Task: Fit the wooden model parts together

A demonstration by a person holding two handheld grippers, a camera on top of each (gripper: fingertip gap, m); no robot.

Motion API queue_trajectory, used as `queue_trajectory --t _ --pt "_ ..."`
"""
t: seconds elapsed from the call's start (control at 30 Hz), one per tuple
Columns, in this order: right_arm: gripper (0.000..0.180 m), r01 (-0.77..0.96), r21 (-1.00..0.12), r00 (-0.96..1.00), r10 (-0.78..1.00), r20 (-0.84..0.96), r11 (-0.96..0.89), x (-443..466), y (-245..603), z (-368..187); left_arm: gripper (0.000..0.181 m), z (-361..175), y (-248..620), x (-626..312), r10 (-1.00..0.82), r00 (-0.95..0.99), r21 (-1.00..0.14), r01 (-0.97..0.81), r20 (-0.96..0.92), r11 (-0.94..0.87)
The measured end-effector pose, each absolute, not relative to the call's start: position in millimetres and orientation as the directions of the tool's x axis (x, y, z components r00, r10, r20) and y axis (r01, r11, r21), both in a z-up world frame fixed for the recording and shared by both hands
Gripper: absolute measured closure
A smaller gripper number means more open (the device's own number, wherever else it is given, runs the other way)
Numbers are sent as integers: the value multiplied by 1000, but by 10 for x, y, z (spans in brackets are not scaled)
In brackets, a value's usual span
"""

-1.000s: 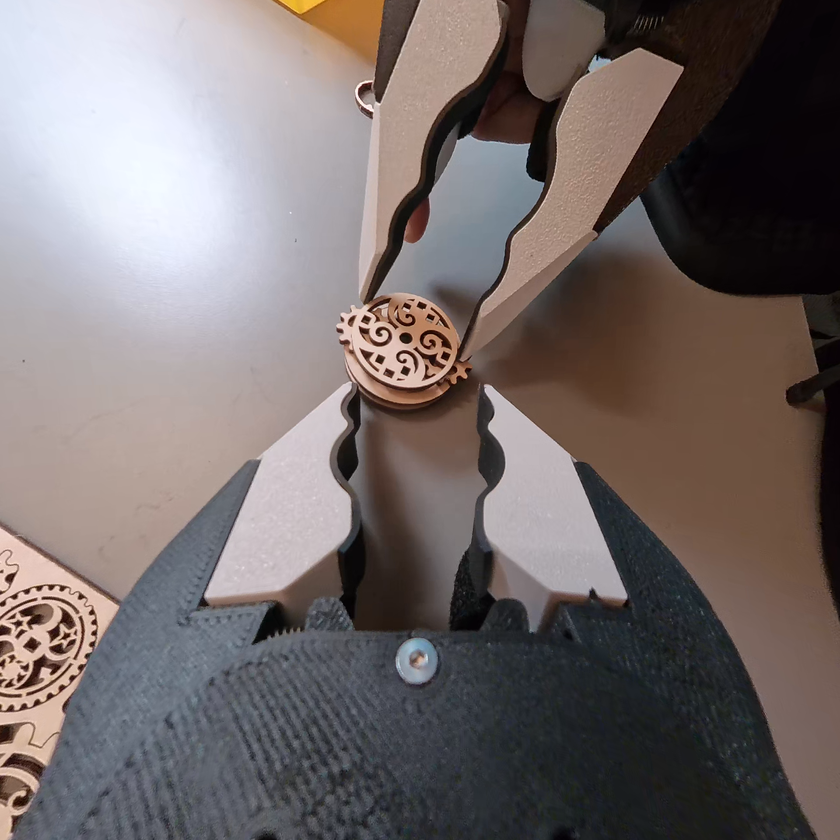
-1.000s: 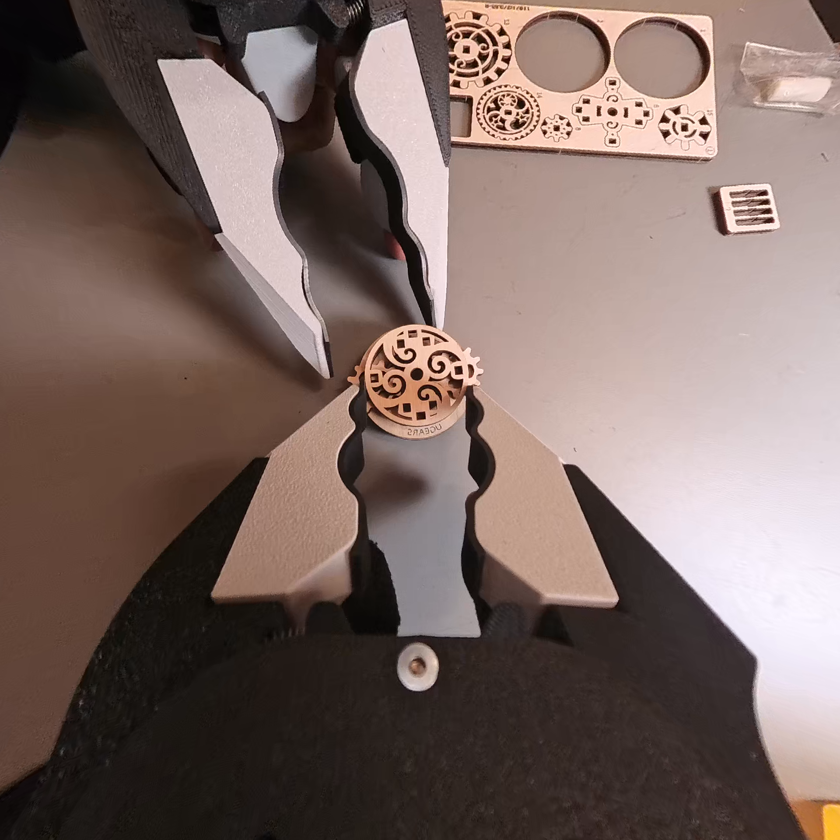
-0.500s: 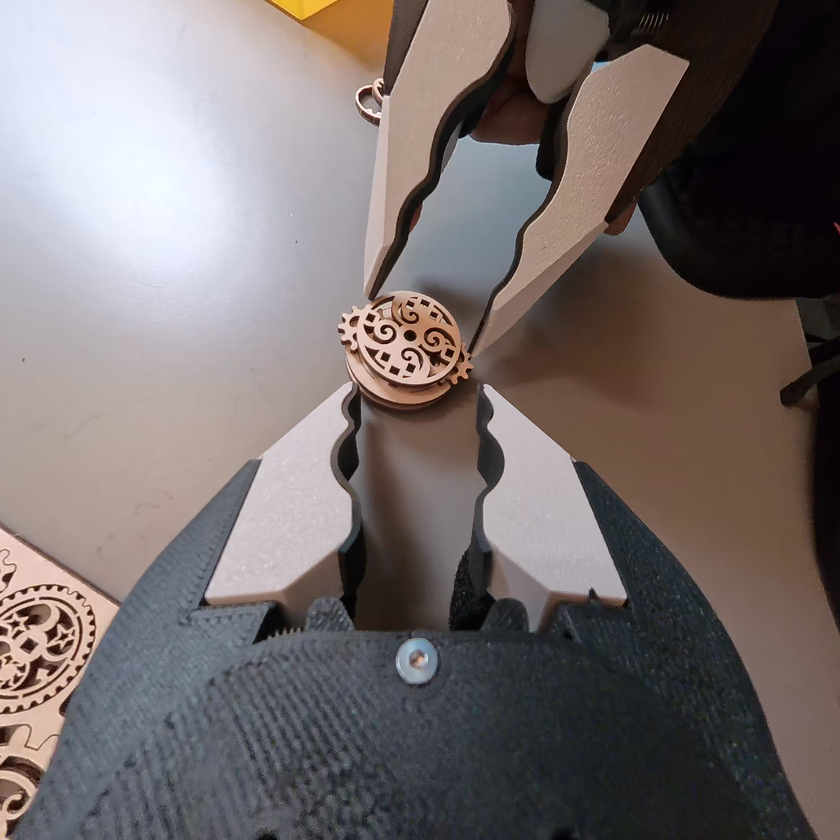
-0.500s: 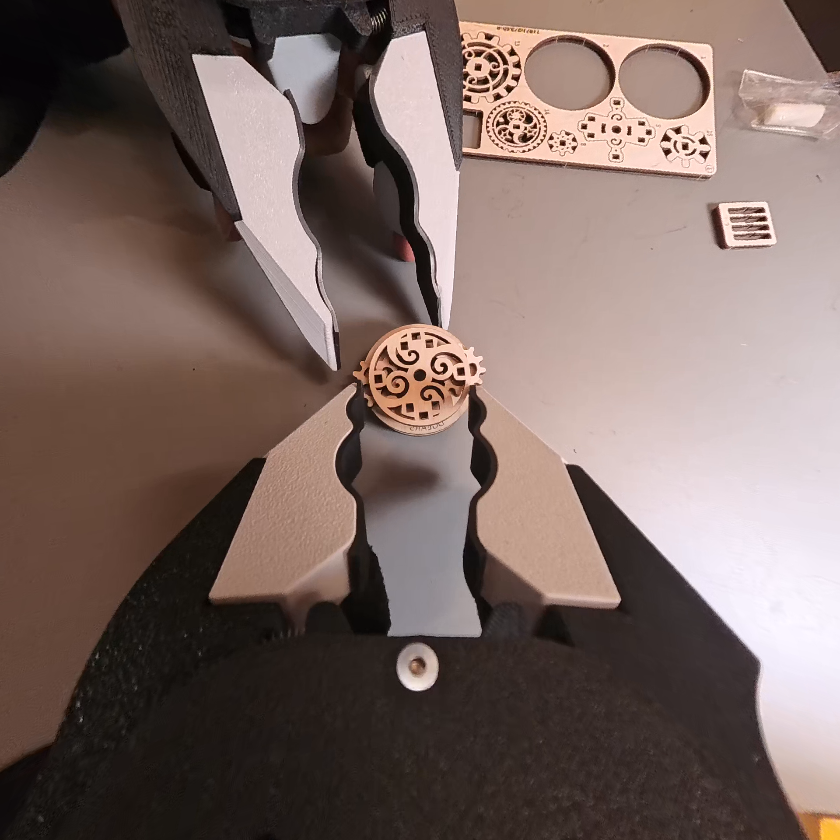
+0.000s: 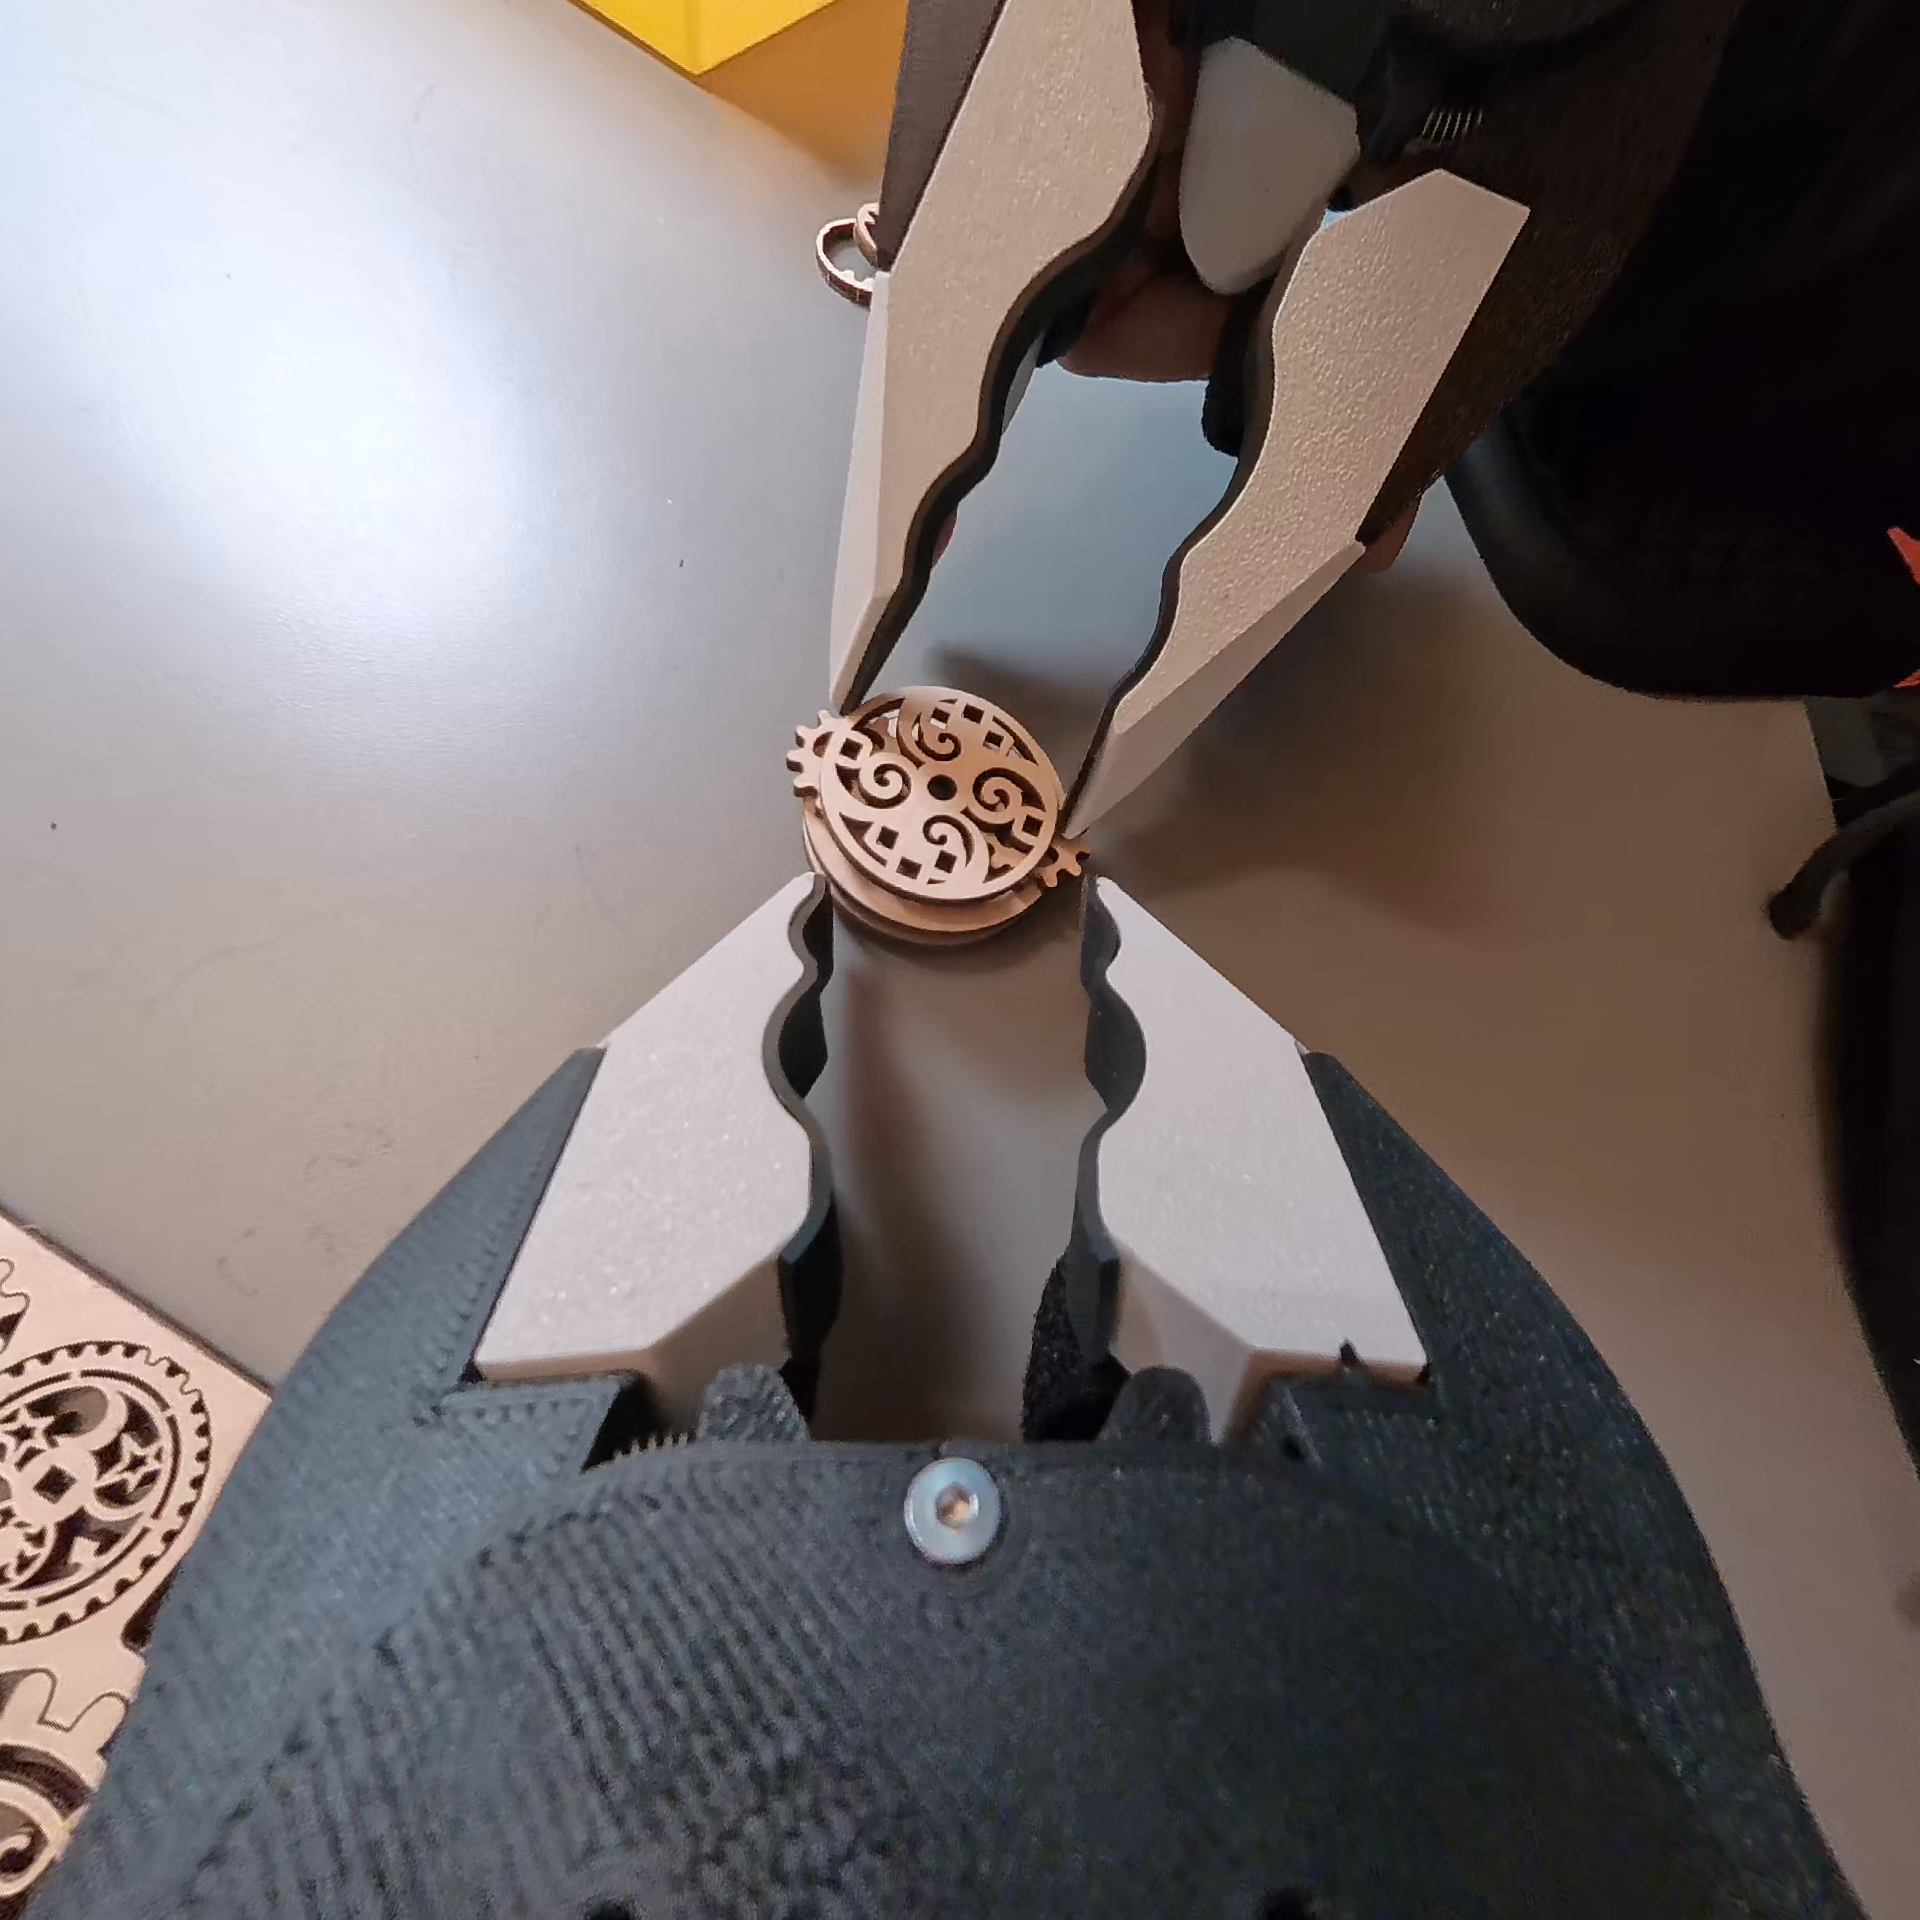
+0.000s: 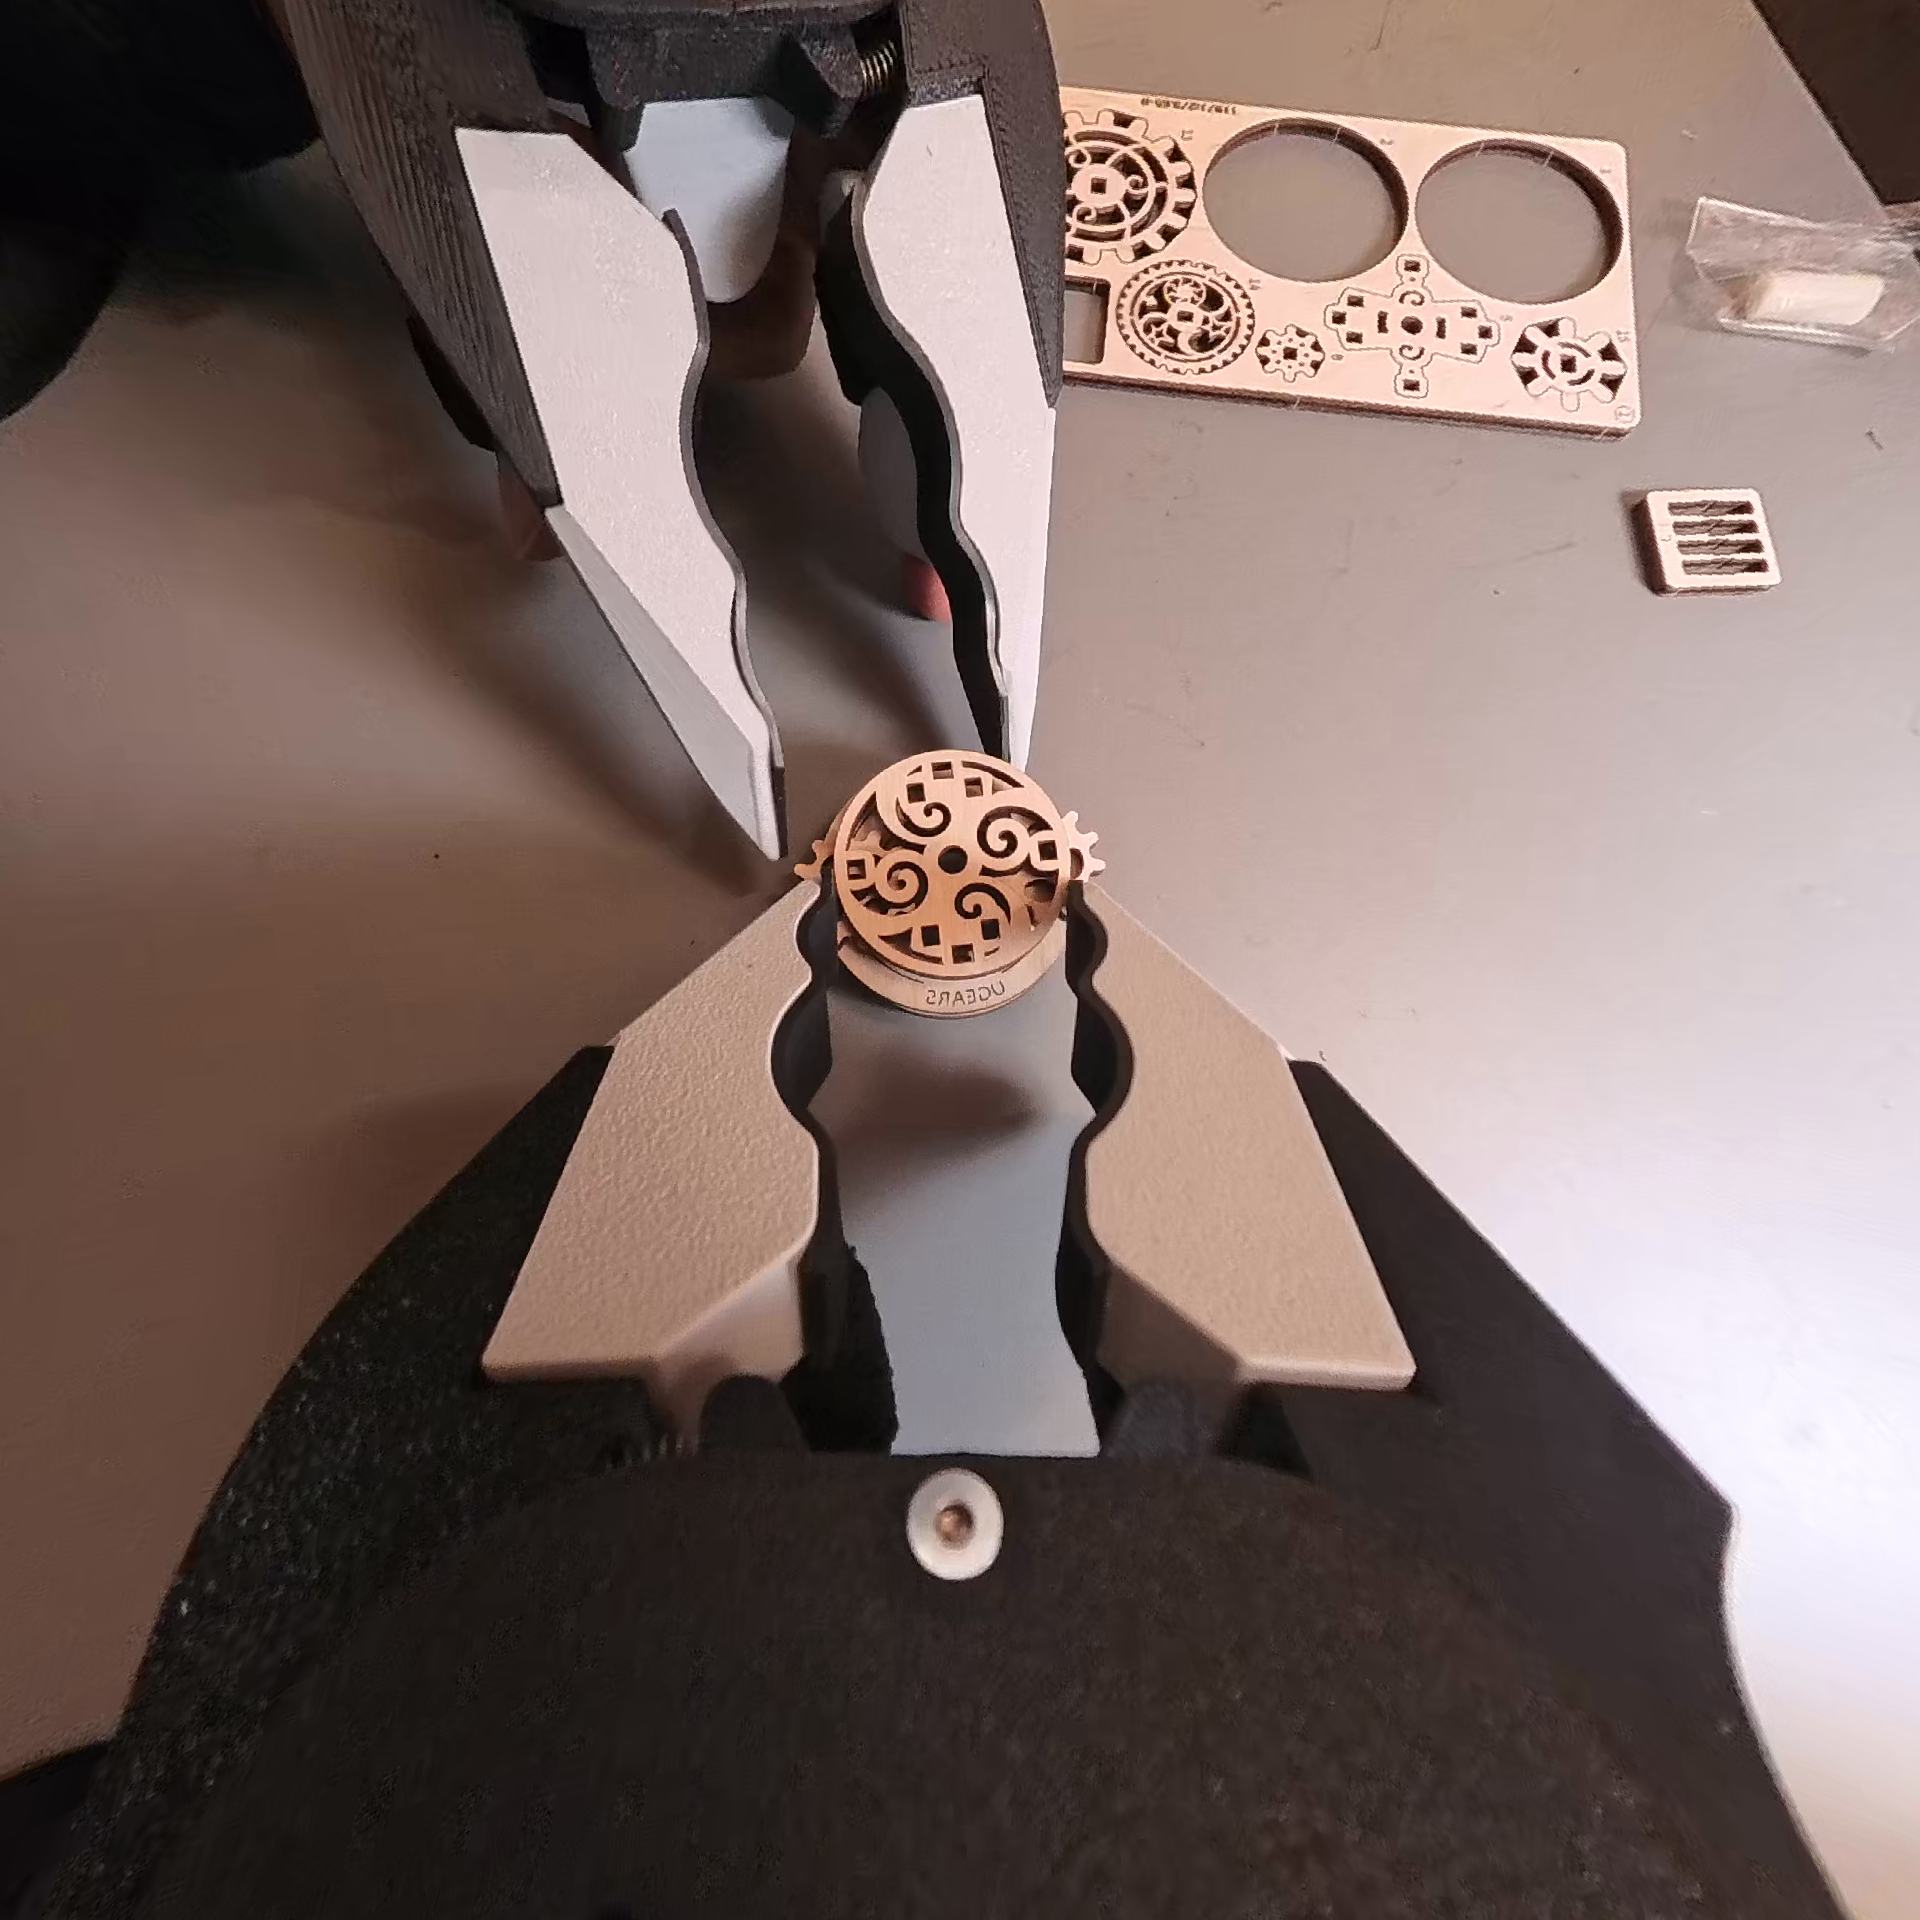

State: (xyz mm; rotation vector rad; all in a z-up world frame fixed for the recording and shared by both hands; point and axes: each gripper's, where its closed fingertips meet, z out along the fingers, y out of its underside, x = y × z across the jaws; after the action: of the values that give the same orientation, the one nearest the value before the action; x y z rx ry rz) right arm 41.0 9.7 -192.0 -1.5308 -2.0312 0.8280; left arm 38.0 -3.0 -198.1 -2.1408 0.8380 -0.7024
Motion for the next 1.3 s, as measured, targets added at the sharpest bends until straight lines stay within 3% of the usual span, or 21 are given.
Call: queue_trajectory --t 1.3 --pt "137 670 -717 -270 963 6 192 464 108 -1872 142 -1953 52 282 -716 683 -795 -354 140 -492"
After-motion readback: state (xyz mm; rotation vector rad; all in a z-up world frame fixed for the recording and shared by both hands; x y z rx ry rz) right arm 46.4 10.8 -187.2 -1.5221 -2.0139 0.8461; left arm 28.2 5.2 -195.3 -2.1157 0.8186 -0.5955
